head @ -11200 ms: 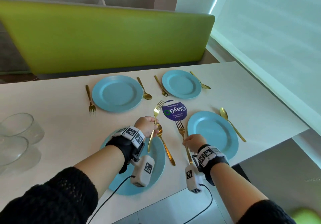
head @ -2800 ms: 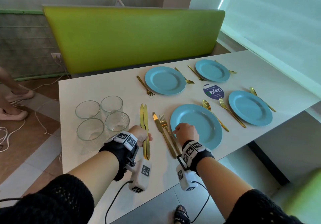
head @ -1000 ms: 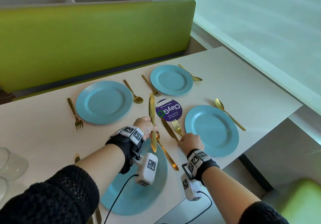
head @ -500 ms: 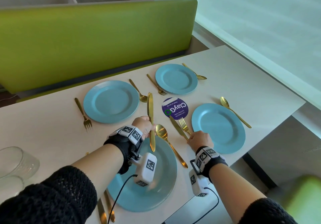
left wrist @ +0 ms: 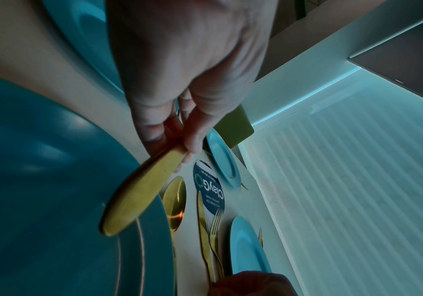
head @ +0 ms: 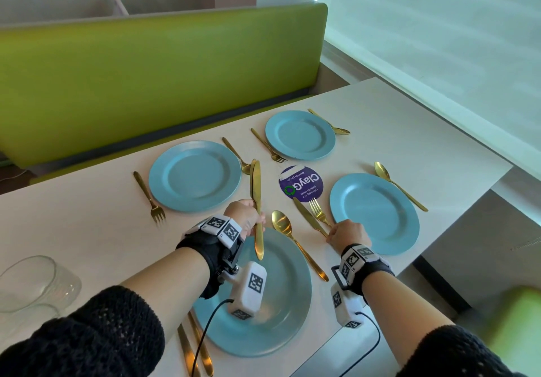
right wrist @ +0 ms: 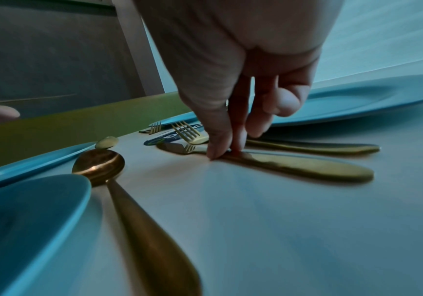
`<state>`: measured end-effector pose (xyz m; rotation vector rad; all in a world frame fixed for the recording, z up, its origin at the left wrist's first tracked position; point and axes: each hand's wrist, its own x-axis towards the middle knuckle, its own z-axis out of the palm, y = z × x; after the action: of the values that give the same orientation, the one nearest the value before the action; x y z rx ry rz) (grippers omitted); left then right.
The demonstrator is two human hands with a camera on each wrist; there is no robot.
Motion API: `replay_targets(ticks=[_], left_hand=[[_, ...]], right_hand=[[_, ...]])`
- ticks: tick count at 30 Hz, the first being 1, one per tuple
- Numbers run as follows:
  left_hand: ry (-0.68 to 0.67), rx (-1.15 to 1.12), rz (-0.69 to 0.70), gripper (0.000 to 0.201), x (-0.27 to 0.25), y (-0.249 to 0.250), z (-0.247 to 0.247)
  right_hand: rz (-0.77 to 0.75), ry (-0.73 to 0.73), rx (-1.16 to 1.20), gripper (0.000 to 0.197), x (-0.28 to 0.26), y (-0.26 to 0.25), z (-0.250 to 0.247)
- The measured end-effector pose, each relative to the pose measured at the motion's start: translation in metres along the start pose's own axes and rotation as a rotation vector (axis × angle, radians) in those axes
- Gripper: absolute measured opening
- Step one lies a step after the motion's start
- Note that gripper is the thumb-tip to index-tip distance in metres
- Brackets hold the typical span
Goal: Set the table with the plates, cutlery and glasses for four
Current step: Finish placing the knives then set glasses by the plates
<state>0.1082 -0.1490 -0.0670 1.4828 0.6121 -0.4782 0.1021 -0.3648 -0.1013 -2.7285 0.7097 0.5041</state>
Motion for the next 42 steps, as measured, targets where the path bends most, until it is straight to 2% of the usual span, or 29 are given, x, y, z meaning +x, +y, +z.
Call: replay_targets(ticks=[4, 7, 9, 11, 14, 16, 18, 20, 22, 26, 31, 38, 42], left_hand=[[-0.017, 0.012, -0.010, 0.019, 0.000, -0.002, -0.004], [-0.037, 0.037, -0.005, 0.021, -0.001, -0.001, -0.010], [-0.052, 0.085, -0.011, 0.017, -0.003, 0.000, -0.013], [-0.066, 0.114, -0.022, 0.023, -0.004, 0.002, -0.017], [-0.103, 0.135, -0.020, 0.024, -0.007, 0.006, -0.021], [-0.119, 0.220, 0.018, 0.025, -0.009, 0.010, -0.024], [-0.112, 0.294, 0.060, 0.031, -0.012, 0.013, -0.027], [-0.142, 0.347, 0.088, 0.030, -0.013, 0.015, -0.029], [-0.187, 0.351, 0.074, 0.024, -0.015, 0.018, -0.032], [-0.300, 0.311, 0.027, 0.024, -0.010, 0.025, -0.041], [-0.346, 0.287, 0.000, 0.017, -0.003, 0.043, -0.043], [-0.239, 0.134, -0.008, 0.014, 0.013, 0.080, -0.041], [0.018, 0.011, -0.010, 0.023, 0.028, 0.099, -0.048]], right_hand=[[-0.005, -0.003, -0.032, 0.019, -0.005, -0.003, -0.007], [-0.062, 0.021, -0.045, 0.021, -0.017, -0.015, -0.012], [-0.165, 0.019, -0.040, 0.022, -0.029, -0.031, -0.012], [-0.319, 0.019, 0.005, 0.023, -0.044, -0.050, -0.008], [-0.584, 0.016, 0.088, 0.032, -0.069, -0.079, -0.003], [-0.703, -0.009, 0.123, 0.037, -0.076, -0.093, 0.001], [-0.762, -0.005, 0.084, 0.034, -0.078, -0.099, 0.002], [-0.798, 0.001, 0.017, 0.030, -0.077, -0.101, -0.001], [-0.852, 0.010, -0.016, 0.027, -0.074, -0.102, -0.004], [-0.994, 0.008, -0.070, 0.021, -0.067, -0.105, -0.012], [-1.064, -0.071, -0.248, 0.024, -0.054, -0.120, -0.044], [-1.146, -0.045, -0.337, 0.027, -0.018, -0.151, -0.083], [-1.035, -0.008, -0.346, 0.022, 0.014, -0.166, -0.092]])
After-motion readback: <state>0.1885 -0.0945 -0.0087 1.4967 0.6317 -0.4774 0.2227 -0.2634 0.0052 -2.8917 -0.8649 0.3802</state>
